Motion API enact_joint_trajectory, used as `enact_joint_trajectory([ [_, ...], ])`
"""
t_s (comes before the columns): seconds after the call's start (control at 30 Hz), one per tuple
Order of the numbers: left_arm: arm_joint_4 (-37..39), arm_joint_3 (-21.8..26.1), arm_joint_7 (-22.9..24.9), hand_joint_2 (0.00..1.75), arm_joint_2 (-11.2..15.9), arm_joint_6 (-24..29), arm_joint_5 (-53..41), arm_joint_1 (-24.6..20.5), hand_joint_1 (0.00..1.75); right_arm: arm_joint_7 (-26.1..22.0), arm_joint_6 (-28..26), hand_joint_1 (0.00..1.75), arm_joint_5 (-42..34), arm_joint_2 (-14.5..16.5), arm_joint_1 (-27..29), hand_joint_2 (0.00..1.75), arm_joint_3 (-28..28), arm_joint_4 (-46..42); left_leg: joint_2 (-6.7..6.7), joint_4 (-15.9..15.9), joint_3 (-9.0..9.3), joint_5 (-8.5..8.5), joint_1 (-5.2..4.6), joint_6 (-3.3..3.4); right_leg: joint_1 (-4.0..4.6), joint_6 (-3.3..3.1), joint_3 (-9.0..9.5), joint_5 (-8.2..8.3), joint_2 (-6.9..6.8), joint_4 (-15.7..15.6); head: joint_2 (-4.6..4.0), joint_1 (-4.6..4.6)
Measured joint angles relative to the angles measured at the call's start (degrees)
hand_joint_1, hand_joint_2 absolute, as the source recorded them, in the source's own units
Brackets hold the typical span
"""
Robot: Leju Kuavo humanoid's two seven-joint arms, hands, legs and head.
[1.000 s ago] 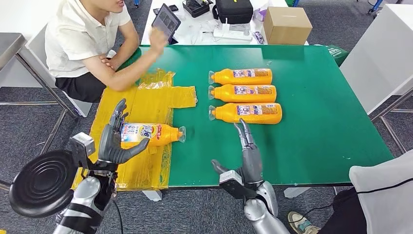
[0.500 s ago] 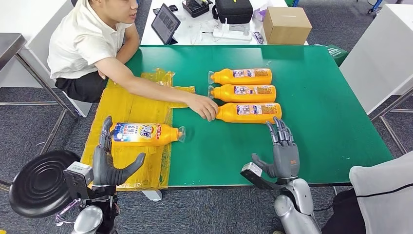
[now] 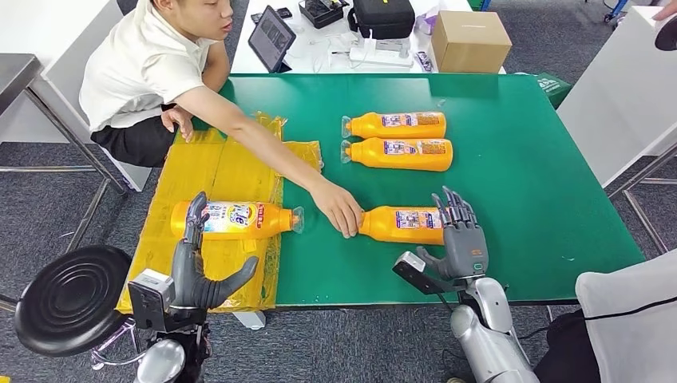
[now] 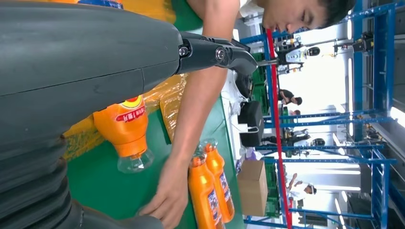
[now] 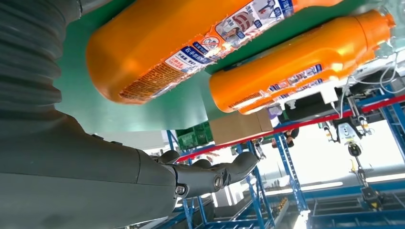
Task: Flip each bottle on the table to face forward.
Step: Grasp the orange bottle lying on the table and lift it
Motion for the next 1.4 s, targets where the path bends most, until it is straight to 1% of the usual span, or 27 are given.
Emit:
enact_joint_trajectory([
  [0.2,0.2,-0.2,0.0,1.75,0.0,0.2,-0.1,-0.2,0.0,1.0,0.0,0.0,0.4,-0.4,-1.1,1.75,0.6,2.4,0.0,0.0,-0.01,0.0,0.0,0.0,0.0,0.0,-0.01,0.0,0.0,0.0,0.0,0.0],
  [0.47,2.1,-1.4,-0.1,1.75,0.0,0.6,-0.1,-1.9,0.0,3.0,0.4,0.0,1.5,-2.0,-6.7,1.75,2.5,9.7,0.0,0.0,0.0,0.03,-0.01,0.03,-0.01,0.02,0.01,0.03,0.0,0.0,0.0,0.0],
  [0.53,2.5,-1.8,-0.1,1.75,-0.1,0.6,-0.1,-2.3,0.0,4.2,1.5,0.0,2.1,-2.2,-8.0,1.75,3.0,11.6,0.0,0.0,0.0,0.03,-0.01,0.03,-0.01,0.02,0.01,0.03,0.0,0.0,0.0,-0.01],
  [0.67,3.1,-2.7,0.1,1.75,-0.2,0.3,0.4,-2.7,0.0,8.5,4.4,0.0,4.2,-2.9,-10.6,1.75,4.3,15.9,-0.02,0.0,-0.01,0.03,-0.01,0.03,-0.01,0.02,0.01,0.03,-0.01,0.0,0.0,-0.01],
  [0.9,3.4,-3.4,1.3,1.75,-0.2,-2.9,3.8,-2.6,0.0,15.6,7.0,0.0,8.4,-4.4,-14.5,1.75,6.7,20.7,-0.01,0.0,-0.03,0.03,-0.01,0.03,-0.01,0.02,0.0,0.03,0.0,0.0,0.0,0.0],
  [1.0,3.4,-3.9,2.0,1.75,-0.2,-3.8,4.3,-2.6,0.0,16.9,9.9,0.0,8.8,-4.7,-16.0,1.75,7.4,21.9,-0.01,0.0,-0.02,0.03,-0.01,0.03,0.0,0.02,0.0,0.03,0.0,0.0,0.0,-0.01],
  [1.2,3.6,-4.1,2.4,1.75,-0.2,-4.4,4.4,-2.6,0.0,17.7,12.6,0.0,9.1,-5.0,-17.5,1.75,8.2,23.4,0.0,0.0,-0.01,0.03,-0.01,0.03,0.0,0.02,0.02,0.03,0.0,0.0,0.0,-0.01],
  [1.23,3.6,-4.1,2.6,1.75,-0.2,-4.7,4.6,-2.6,0.0,17.9,13.6,0.03,9.1,-5.1,-17.7,1.75,8.3,23.5,0.0,0.0,0.0,0.03,-0.01,0.03,0.0,0.02,0.02,0.03,0.0,0.0,0.0,-0.01],
  [1.27,3.6,-4.2,2.8,1.75,-0.2,-5.0,4.7,-2.6,0.0,18.1,14.6,0.4,9.1,-5.1,-18.0,1.75,8.3,23.7,0.01,0.0,0.01,0.03,-0.01,0.03,0.0,0.02,0.03,0.03,0.0,0.0,0.0,-0.01],
  [1.33,3.6,-4.3,3.0,1.75,-0.2,-5.4,4.9,-2.6,0.0,18.3,16.4,1.27,9.1,-5.2,-18.6,1.75,8.5,24.1,0.02,0.0,0.03,0.03,-0.01,0.03,0.0,0.02,0.04,0.03,0.01,0.0,0.0,-0.01],
  [1.37,3.6,-4.4,3.1,1.75,-0.2,-5.5,4.9,-2.6,0.0,18.3,17.2,1.68,9.0,-5.2,-18.9,1.75,8.6,24.3,0.01,0.0,0.04,0.03,0.0,0.03,0.0,0.02,0.05,0.03,0.0,0.0,0.0,-0.01],
  [1.4,3.6,-4.4,3.1,1.75,-0.2,-5.6,4.9,-2.7,0.0,18.0,18.1,1.75,8.8,-5.2,-19.0,1.75,8.6,24.5,0.01,0.0,0.04,0.03,-0.01,0.03,0.0,0.02,0.05,0.03,0.0,0.0,0.0,-0.01],
])
